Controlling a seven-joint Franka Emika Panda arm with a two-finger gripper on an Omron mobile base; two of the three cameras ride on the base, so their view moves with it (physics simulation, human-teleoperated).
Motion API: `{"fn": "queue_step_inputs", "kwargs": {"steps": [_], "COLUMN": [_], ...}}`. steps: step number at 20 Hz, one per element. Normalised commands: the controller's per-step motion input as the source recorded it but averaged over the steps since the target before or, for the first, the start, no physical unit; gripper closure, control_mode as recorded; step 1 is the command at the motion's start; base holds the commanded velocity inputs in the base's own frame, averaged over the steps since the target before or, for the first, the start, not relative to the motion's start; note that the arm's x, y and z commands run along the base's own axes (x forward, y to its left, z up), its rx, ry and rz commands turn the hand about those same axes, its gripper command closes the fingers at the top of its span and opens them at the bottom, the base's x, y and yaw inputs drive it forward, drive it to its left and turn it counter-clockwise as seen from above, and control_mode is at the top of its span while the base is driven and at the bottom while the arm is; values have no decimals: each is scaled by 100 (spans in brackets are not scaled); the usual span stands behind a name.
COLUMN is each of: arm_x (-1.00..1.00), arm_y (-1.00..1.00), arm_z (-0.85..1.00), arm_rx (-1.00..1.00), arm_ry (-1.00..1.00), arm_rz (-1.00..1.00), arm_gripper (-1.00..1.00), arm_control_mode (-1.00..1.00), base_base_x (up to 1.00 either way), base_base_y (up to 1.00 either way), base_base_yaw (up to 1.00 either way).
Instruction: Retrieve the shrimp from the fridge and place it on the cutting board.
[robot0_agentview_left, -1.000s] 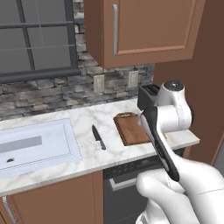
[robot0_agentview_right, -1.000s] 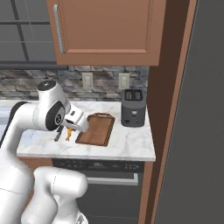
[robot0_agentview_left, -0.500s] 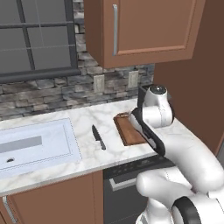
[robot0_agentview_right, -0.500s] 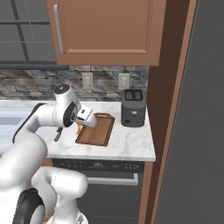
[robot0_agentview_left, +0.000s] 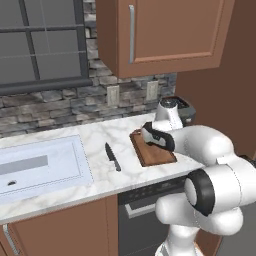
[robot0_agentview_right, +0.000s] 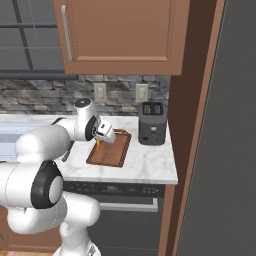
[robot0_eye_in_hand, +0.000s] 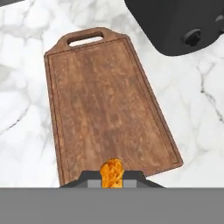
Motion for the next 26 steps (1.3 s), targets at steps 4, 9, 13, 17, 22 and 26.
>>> {"fn": "queue_step_inputs", "kwargs": {"steps": [4,9,13,17,22,26], "arm_x": [42,28,11,1,0,0], "arm_y": [0,-3,0,0,0,0], "arm_z": [-43,-57,-65,-44,-19,-13], "arm_rx": [0,0,0,0,0,0], "arm_ry": [0,0,-7,-12,-6,0], "arm_rz": [-1,0,0,0,0,0], "arm_gripper": [100,100,100,100,-100,-100], "arm_control_mode": [-100,-100,-100,-100,-100,-100], "base_base_x": [0,0,0,0,0,0], "base_base_y": [0,0,0,0,0,0], "base_base_yaw": [0,0,0,0,0,0]}}
